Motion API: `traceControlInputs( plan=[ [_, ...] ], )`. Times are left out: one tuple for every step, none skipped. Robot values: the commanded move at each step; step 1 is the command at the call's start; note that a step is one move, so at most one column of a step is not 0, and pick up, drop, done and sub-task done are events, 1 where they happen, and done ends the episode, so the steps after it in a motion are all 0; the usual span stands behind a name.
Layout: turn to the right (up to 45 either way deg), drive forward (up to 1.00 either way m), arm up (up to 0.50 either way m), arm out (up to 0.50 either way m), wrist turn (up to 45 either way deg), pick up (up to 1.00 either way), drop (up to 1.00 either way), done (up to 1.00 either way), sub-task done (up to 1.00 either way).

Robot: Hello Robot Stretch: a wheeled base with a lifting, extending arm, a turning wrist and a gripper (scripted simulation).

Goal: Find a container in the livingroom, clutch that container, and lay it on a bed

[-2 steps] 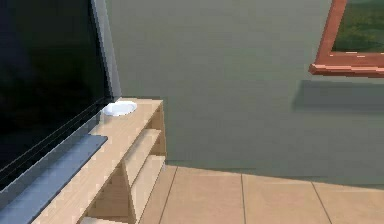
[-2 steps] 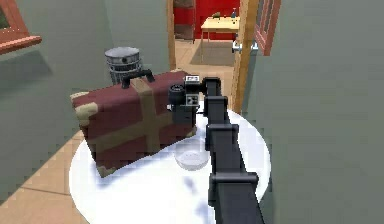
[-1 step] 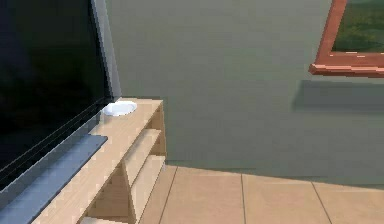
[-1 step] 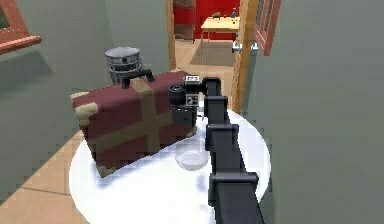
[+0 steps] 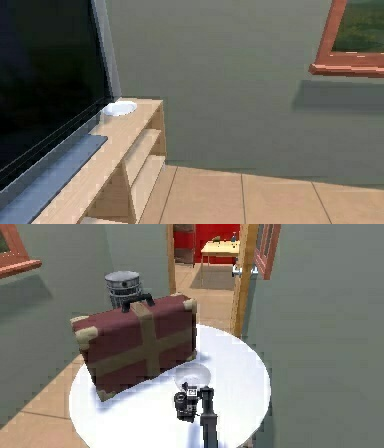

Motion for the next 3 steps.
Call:
traceControlInputs(
  plan=[
    [0.0,0.0,0.0,0.0,0.0,1.0,0.0,0.0,0.0],
    [0.0,0.0,0.1,0.0,0.0,0.0,0.0,0.0,0.0],
    [0.0,0.0,0.26,0.0,0.0,0.0,0.0,0.0,0.0]
  ],
)
